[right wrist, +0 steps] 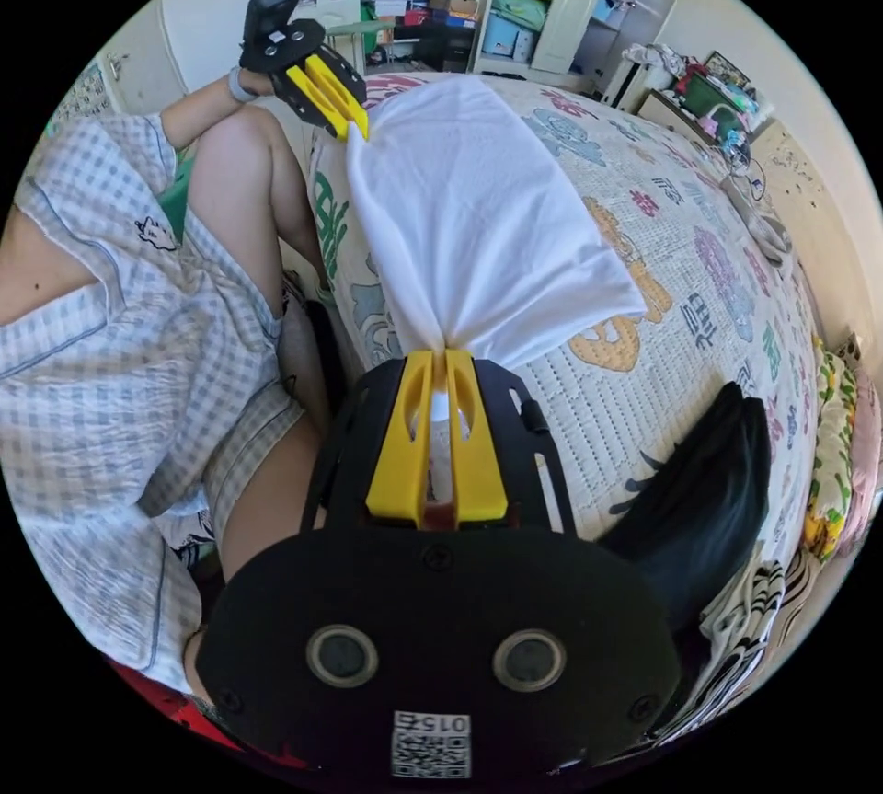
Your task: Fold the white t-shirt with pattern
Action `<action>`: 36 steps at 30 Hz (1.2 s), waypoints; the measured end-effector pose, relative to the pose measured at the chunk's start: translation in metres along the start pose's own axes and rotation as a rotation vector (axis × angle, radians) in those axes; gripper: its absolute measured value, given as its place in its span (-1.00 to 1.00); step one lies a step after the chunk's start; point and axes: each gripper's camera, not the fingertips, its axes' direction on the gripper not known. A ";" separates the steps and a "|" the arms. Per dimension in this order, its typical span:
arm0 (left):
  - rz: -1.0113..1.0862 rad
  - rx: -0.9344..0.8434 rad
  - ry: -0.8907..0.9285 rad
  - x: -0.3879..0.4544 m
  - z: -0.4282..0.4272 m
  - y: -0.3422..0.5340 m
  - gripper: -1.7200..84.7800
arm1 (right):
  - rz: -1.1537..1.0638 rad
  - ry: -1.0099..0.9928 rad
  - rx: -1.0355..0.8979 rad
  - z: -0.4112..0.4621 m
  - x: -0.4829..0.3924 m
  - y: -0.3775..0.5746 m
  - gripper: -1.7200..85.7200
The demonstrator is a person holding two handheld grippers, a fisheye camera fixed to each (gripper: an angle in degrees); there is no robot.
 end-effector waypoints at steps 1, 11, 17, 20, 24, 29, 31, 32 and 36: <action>0.006 -0.001 -0.003 0.001 -0.001 0.000 -0.91 | 0.016 -0.035 0.025 -0.005 0.006 0.003 -0.86; -0.023 0.262 0.115 -0.051 -0.067 -0.033 -0.88 | 0.561 -0.337 0.417 -0.047 0.149 0.051 -0.71; -0.318 0.046 0.015 -0.149 0.002 -0.047 -0.82 | 0.676 -0.360 0.397 -0.039 0.198 0.033 -0.73; -0.494 0.053 0.262 -0.202 0.037 -0.021 -0.77 | 0.674 -0.446 0.395 -0.031 0.214 0.027 -0.82; -0.511 0.043 0.345 -0.218 0.050 -0.018 -0.86 | 0.672 -0.443 0.397 -0.036 0.222 0.033 -0.91; -0.506 0.043 0.319 -0.223 0.048 -0.011 -0.91 | 0.674 -0.433 0.353 -0.031 0.224 0.039 -0.91; -0.487 0.019 0.295 -0.223 0.051 -0.016 -0.90 | 0.666 -0.445 0.352 -0.033 0.222 0.042 -0.88; -0.481 0.013 0.278 -0.223 0.050 -0.019 -0.88 | 0.664 -0.430 0.389 -0.042 0.218 0.049 -0.85; -0.455 0.125 0.191 -0.222 0.014 -0.032 -0.81 | 0.504 -0.424 0.480 -0.077 0.174 0.075 -0.78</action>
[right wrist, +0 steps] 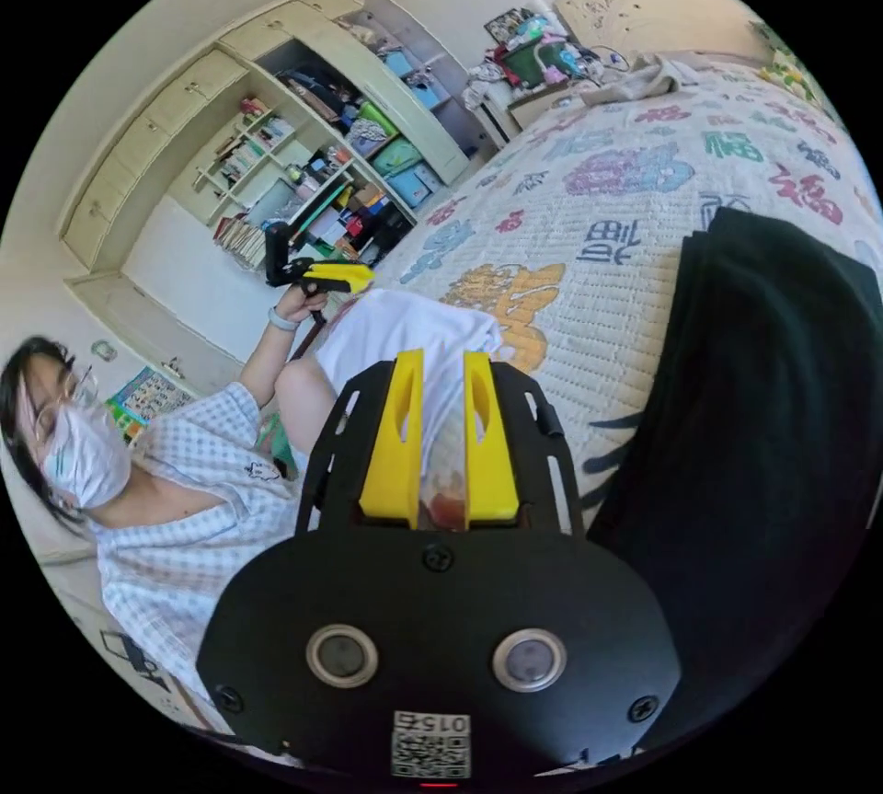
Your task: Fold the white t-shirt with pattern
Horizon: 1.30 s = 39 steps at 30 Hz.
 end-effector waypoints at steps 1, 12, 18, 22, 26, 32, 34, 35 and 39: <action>0.018 0.027 0.010 0.005 -0.005 -0.005 -0.81 | -0.023 0.000 -0.017 0.000 -0.007 0.004 -0.78; 0.275 -0.197 0.178 0.102 0.138 -0.173 -0.74 | -0.153 0.107 -0.323 0.058 -0.049 0.045 -0.78; 0.250 -0.336 0.290 0.094 0.196 -0.184 -0.82 | -0.226 0.160 -0.366 0.075 -0.060 0.061 -0.88; 0.252 -0.327 0.282 0.092 0.194 -0.187 -0.90 | -0.289 0.176 -0.389 0.081 -0.075 0.069 -0.93; 0.276 -0.281 0.221 0.100 0.186 -0.188 -0.92 | -0.340 0.236 -0.422 0.092 -0.089 0.077 -0.94; 0.264 -0.268 0.191 0.095 0.187 -0.174 -0.82 | -0.218 0.139 -0.506 0.103 -0.067 0.078 -0.85; 0.270 -0.228 0.178 0.094 0.162 -0.160 -0.78 | -0.206 0.109 -0.465 0.087 -0.068 0.080 -0.82; 0.266 -0.195 0.189 0.091 0.138 -0.145 -0.77 | -0.219 0.121 -0.409 0.073 -0.072 0.082 -0.81; 0.143 -0.024 0.187 0.061 0.042 -0.059 -0.75 | -0.294 0.172 -0.212 0.039 -0.091 0.079 -0.79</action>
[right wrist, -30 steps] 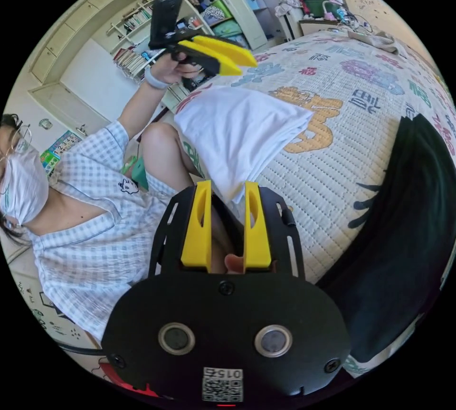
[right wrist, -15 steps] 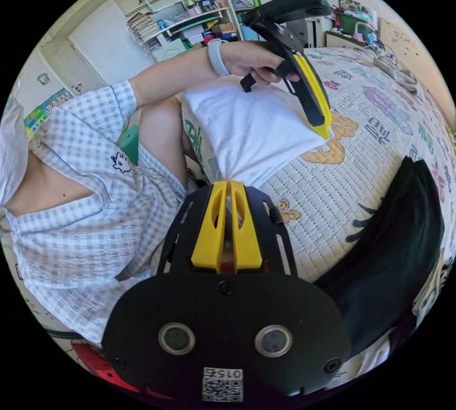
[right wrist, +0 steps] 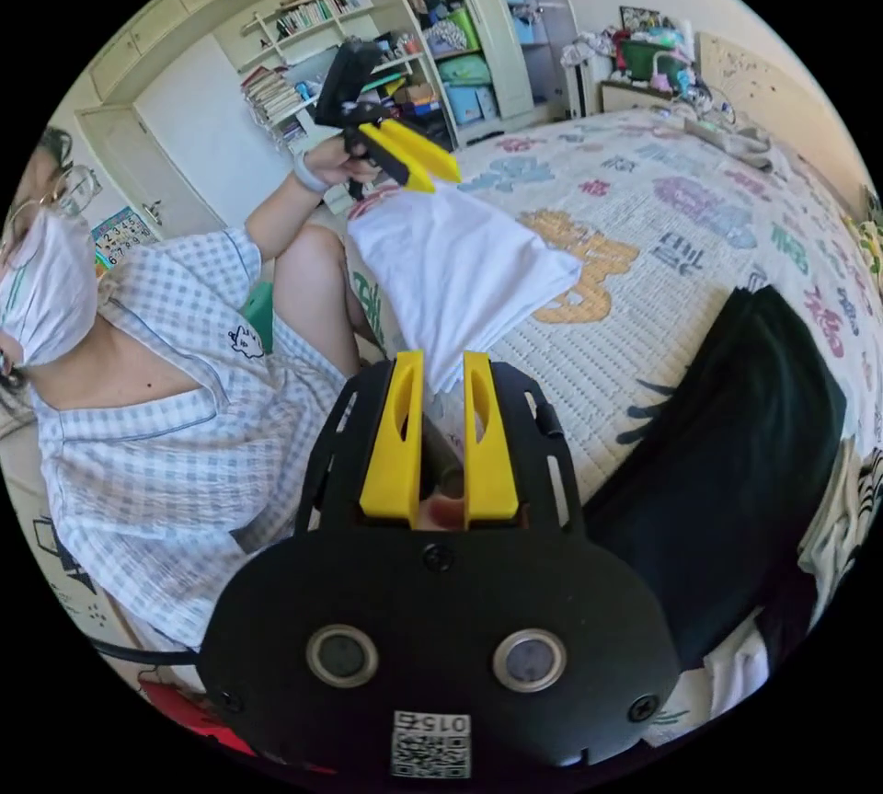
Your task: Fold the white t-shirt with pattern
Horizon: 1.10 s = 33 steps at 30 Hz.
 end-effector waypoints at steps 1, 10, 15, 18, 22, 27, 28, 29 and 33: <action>-0.027 0.026 -0.014 0.000 -0.013 0.013 -0.75 | -0.011 -0.003 0.008 -0.001 -0.002 -0.004 -0.79; -0.377 0.222 -0.161 0.005 -0.051 0.190 -0.76 | -0.227 -0.069 -0.118 0.052 -0.042 -0.160 -0.77; -0.369 0.195 -0.114 0.005 -0.040 0.195 -0.78 | -0.246 -0.075 -0.308 0.142 -0.050 -0.227 -0.78; -0.334 0.058 -0.161 0.007 -0.014 0.185 -0.83 | -0.193 -0.116 -0.377 0.165 -0.036 -0.239 -0.83; -0.292 0.028 -0.189 0.007 -0.008 0.180 -0.84 | -0.097 -0.108 -0.249 0.133 -0.010 -0.235 -0.94; -0.383 0.225 0.004 -0.016 -0.031 0.200 -0.77 | 0.092 -0.334 -0.035 0.033 0.028 -0.179 -0.77; -0.391 0.252 0.024 -0.020 -0.035 0.202 -0.76 | 0.105 -0.307 -0.014 0.022 0.029 -0.168 -0.76; -0.415 0.285 0.052 -0.030 -0.041 0.205 -0.73 | 0.128 -0.241 0.020 0.001 0.030 -0.145 -0.74; -0.503 0.277 0.049 -0.060 -0.047 0.210 -0.69 | 0.282 -0.110 0.121 -0.049 0.043 -0.072 -0.67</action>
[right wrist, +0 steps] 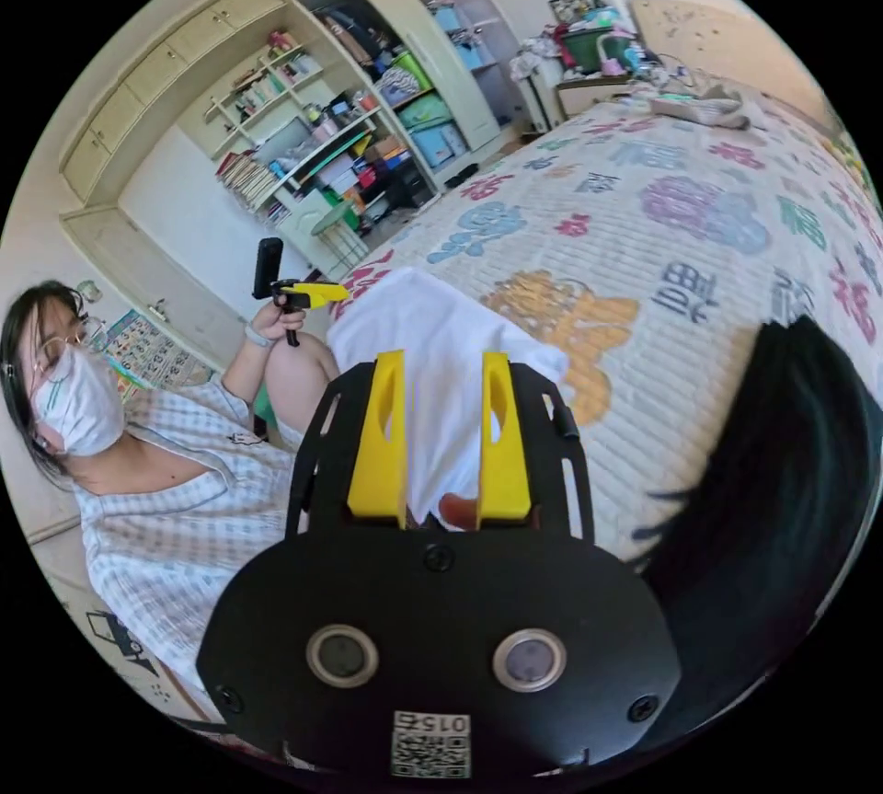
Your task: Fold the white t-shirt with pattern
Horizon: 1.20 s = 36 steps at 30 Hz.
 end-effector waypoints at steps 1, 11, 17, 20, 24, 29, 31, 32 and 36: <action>-0.010 -0.005 0.006 -0.003 0.002 -0.001 -0.69 | 0.018 -0.007 0.008 -0.005 0.004 0.005 -0.66; -0.080 -0.096 0.203 -0.010 0.061 -0.042 -0.67 | 0.050 -0.214 -0.158 0.008 0.010 -0.010 -0.64; -0.075 -0.195 0.253 0.002 0.111 -0.073 -0.71 | 0.041 -0.180 -0.186 0.016 -0.007 -0.034 -0.74; -0.081 -0.229 0.294 0.006 0.128 -0.087 -0.75 | 0.044 -0.208 -0.142 -0.005 -0.009 -0.033 -0.82; 0.034 -0.242 0.298 0.043 0.140 -0.131 -0.78 | -0.019 -0.182 0.037 -0.075 -0.032 -0.015 -0.84; 0.334 -0.282 0.311 0.158 0.171 -0.239 -0.79 | -0.005 0.028 0.327 -0.170 -0.060 0.044 -0.84; 0.446 -0.316 0.335 0.209 0.197 -0.282 -0.79 | 0.032 0.092 0.461 -0.195 -0.064 0.075 -0.84; 0.511 -0.352 0.339 0.242 0.221 -0.307 -0.79 | 0.065 0.142 0.544 -0.207 -0.066 0.094 -0.84; 0.684 -0.487 0.197 0.340 0.330 -0.367 -0.79 | 0.202 0.278 0.721 -0.221 -0.052 0.136 -0.84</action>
